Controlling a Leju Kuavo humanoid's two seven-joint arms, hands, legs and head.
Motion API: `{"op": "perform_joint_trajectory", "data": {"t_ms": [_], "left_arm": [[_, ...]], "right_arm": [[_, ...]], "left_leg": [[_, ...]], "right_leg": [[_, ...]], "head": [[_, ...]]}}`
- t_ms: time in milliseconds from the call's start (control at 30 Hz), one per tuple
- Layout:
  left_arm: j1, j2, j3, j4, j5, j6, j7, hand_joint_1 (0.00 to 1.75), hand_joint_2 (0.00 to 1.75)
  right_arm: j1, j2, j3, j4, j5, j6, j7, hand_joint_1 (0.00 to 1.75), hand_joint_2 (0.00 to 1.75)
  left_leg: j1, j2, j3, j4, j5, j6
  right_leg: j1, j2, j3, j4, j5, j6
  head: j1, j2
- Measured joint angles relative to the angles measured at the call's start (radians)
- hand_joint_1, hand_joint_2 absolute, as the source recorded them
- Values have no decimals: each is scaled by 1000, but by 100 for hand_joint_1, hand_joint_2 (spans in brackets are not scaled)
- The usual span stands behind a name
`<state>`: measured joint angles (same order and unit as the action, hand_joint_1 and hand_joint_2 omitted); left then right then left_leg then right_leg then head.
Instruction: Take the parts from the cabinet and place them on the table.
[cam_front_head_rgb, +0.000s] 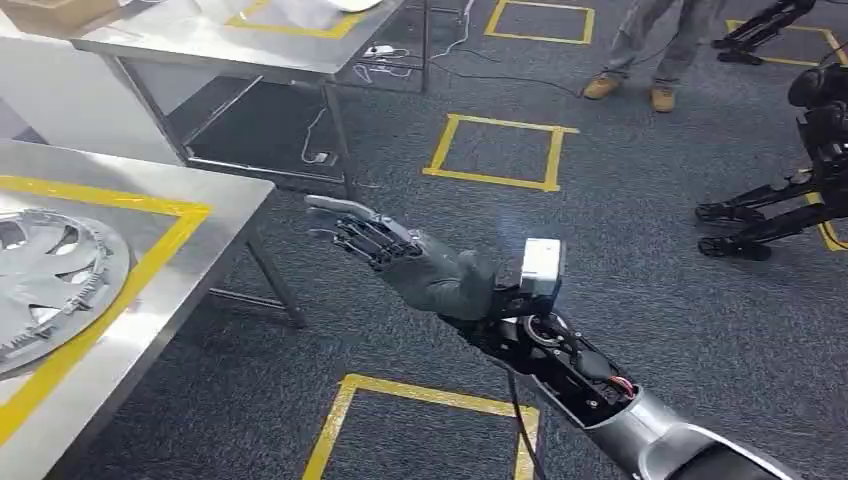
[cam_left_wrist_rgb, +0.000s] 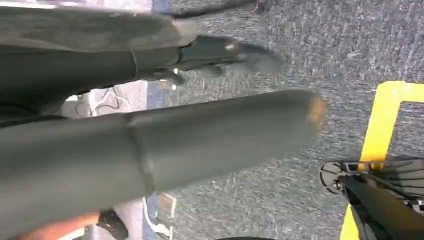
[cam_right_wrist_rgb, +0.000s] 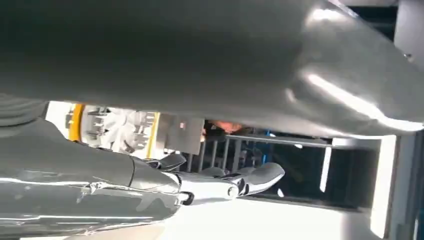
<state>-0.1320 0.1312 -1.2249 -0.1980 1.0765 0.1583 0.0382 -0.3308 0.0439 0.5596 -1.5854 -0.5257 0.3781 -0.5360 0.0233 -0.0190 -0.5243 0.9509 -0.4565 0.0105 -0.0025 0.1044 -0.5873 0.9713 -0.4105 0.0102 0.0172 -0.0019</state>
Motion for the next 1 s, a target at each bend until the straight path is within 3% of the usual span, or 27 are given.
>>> {"op": "perform_joint_trajectory", "data": {"t_ms": [33,67,133,167,200,233,267,300,333,367,467,500,533,567,633,667,700,767,800,833,867,900,967,1000], "left_arm": [[0,2,0,0,0,0,0,0,0],[2,2,0,0,0,0,0,0,0],[5,3,0,0,3,1,2,0,0],[5,4,0,0,3,1,4,0,0],[5,4,0,0,5,2,6,0,0],[3,3,0,0,6,3,8,0,0],[2,2,0,0,6,4,10,0,0],[1,0,0,0,6,4,10,0,0],[2,0,0,0,6,4,10,0,0],[1,0,0,0,6,5,10,0,0],[-1,-4,0,0,6,6,13,0,0],[-2,-6,0,0,6,6,14,0,0],[-2,-6,0,0,6,6,14,0,0],[-2,-7,1,0,6,6,14,0,0],[3,-10,1,0,6,6,14,0,0],[4,-11,1,0,6,6,14,0,0],[6,-11,1,0,6,6,14,0,0],[8,-12,1,0,4,4,14,0,0],[8,-13,1,0,2,1,13,0,0],[8,-12,1,0,2,-1,11,0,0],[8,-13,1,0,2,-2,8,0,0],[7,-14,1,0,2,-2,5,0,0],[2,-18,1,0,3,-2,1,0,0],[1,-27,1,-1,3,-2,-2,0,0]], "right_arm": [[-2,0,0,0,0,5,-2,0,0],[-3,0,0,0,-1,7,-4,0,0],[0,0,1,3,-6,12,-4,0,0],[1,0,1,6,-11,15,-4,0,0],[2,0,1,8,-16,16,-4,0,0],[2,0,1,9,-18,18,-5,0,0],[1,0,1,9,-18,19,-5,0,0],[0,0,1,9,-18,19,-6,0,0],[-2,0,1,9,-18,21,-6,0,0],[-3,0,2,9,-18,21,-6,0,0],[1,0,2,11,-18,22,-6,0,0],[2,0,2,11,-18,24,-6,0,0],[0,0,2,11,-21,24,-7,0,0],[-1,0,2,13,-26,24,-6,0,0],[5,0,4,16,-34,27,-6,0,0],[8,0,4,18,-35,27,-6,0,0],[11,0,4,21,-35,27,-6,0,0],[12,0,3,23,-35,27,-6,0,0],[11,0,3,23,-34,26,-5,0,0],[10,0,2,23,-26,20,-4,0,0],[10,0,0,23,-19,11,-2,0,0],[11,-2,-6,23,-18,5,0,0,0],[11,-9,-21,23,-23,4,1,0,0],[11,-14,-27,23,-30,4,1,0,0]], "left_leg": [[0,6,0,-2,2,5],[-2,18,-1,-3,2,9],[-5,42,-2,-2,2,10],[-6,54,-2,-2,2,10],[-6,65,-2,-2,1,9],[-6,76,-1,-2,0,7],[-6,87,1,-2,-1,5],[-5,97,5,-2,-4,1],[-10,104,7,-2,-6,-3],[-15,113,6,1,-8,-9],[-14,145,15,-7,-7,-24],[-8,129,13,-2,-16,-33],[-5,74,3,27,-39,-35],[-5,43,-29,93,-78,-34],[-9,26,-117,271,-152,-33],[-10,24,-152,333,-165,-33],[-10,24,-161,338,-149,-31],[-10,17,-112,214,-63,-22],[-10,-4,-70,119,-15,-16],[-9,-57,-32,32,17,-8],[-5,-68,-23,5,10,-8],[-10,-55,-22,8,11,-10],[-16,-33,-20,6,12,-2],[-3,-17,-15,-8,19,5]], "right_leg": [[6,-45,-17,37,-29,6],[3,-72,-54,116,-76,12],[-5,-92,-129,286,-147,20],[-8,-95,-146,326,-154,22],[-10,-97,-139,316,-139,22],[-10,-101,-108,259,-105,22],[-10,-111,-58,166,-62,20],[-9,-134,-1,64,-22,16],[-1,-184,30,-2,-26,14],[6,-170,28,-5,-20,3],[10,-133,20,-7,-15,-10],[1,-121,28,-18,-8,-20],[2,-113,28,-21,-5,-25],[2,-105,26,-21,-3,-31],[5,-83,24,-21,-2,-36],[8,-68,23,-20,-2,-36],[9,-52,24,-20,-1,-37],[10,-20,25,-18,-1,-37],[10,-6,25,-16,-1,-36],[8,7,23,-13,-1,-35],[15,20,17,-5,-5,-30],[10,31,13,-7,-1,-24],[3,55,10,-13,4,-10],[10,63,7,-11,4,-5]], "head": [[10,0],[23,0],[27,0],[30,0],[32,0],[34,0],[37,0],[41,0],[47,0],[47,0],[34,0],[34,0],[27,0],[20,0],[5,0],[4,0],[3,0],[0,0],[0,0],[-2,0],[-3,0],[-1,0],[-3,0],[-2,0]]}}
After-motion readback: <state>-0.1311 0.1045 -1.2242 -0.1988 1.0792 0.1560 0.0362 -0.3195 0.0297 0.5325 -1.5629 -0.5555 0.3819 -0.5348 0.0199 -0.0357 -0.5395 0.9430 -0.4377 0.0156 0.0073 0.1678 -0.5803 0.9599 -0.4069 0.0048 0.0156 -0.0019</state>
